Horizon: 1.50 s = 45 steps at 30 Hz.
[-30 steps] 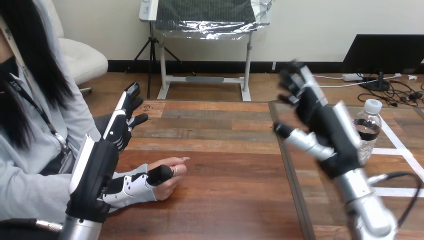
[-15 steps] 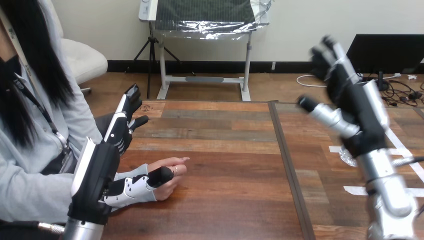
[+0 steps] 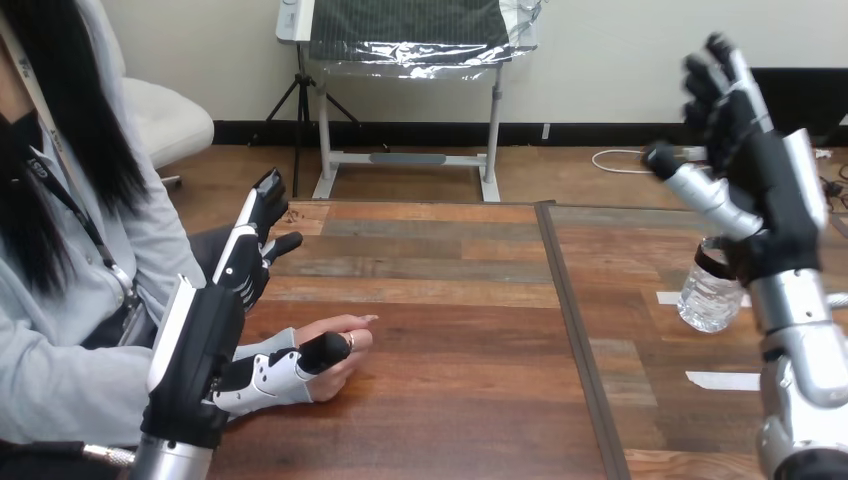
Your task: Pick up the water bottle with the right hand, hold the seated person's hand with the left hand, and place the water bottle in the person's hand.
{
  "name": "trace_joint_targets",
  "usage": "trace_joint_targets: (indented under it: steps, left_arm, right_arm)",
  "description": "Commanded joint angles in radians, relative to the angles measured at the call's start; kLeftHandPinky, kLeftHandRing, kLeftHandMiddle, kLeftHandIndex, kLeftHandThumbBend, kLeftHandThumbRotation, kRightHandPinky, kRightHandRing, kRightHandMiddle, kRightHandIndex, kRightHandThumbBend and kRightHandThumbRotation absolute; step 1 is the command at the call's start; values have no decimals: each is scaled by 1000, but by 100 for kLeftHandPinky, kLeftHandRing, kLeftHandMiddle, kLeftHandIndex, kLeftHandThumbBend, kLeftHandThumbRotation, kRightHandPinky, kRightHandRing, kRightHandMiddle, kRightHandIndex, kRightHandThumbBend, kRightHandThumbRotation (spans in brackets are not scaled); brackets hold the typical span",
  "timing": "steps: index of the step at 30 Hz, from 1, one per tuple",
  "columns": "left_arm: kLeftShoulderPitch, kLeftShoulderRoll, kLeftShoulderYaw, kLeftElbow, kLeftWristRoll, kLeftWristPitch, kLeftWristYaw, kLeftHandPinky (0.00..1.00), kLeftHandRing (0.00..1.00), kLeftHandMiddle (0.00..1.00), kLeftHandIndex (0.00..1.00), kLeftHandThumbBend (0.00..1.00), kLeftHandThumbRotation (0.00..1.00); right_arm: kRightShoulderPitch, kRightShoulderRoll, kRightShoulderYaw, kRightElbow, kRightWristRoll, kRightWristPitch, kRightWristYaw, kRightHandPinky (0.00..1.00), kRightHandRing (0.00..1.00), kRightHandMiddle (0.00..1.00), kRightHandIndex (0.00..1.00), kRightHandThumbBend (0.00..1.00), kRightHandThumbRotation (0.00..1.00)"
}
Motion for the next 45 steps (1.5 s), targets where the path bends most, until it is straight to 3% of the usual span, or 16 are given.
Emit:
trace_joint_targets:
  steps: [1,17,35,45]
  left_arm:
    - [-79,8,16,8,-4,-28,-1,87,97,100,98,100,62]
    - [-79,8,22,6,-13,-28,-11,88,98,100,99,100,62]
    - [-63,12,26,-30,-14,-7,-12,88,98,100,98,100,61]
    - [-58,17,30,-35,-20,-8,-20,89,99,100,99,100,60]
  right_arm:
    - [-102,-38,-22,16,5,9,-21,96,97,95,98,100,51]
    - [-162,-87,-49,57,5,17,-53,99,99,94,98,100,46]
    - [-217,-135,-39,111,-49,69,-183,100,100,93,99,100,37]
    - [-245,-158,-25,143,-90,134,-253,100,100,93,99,100,34]
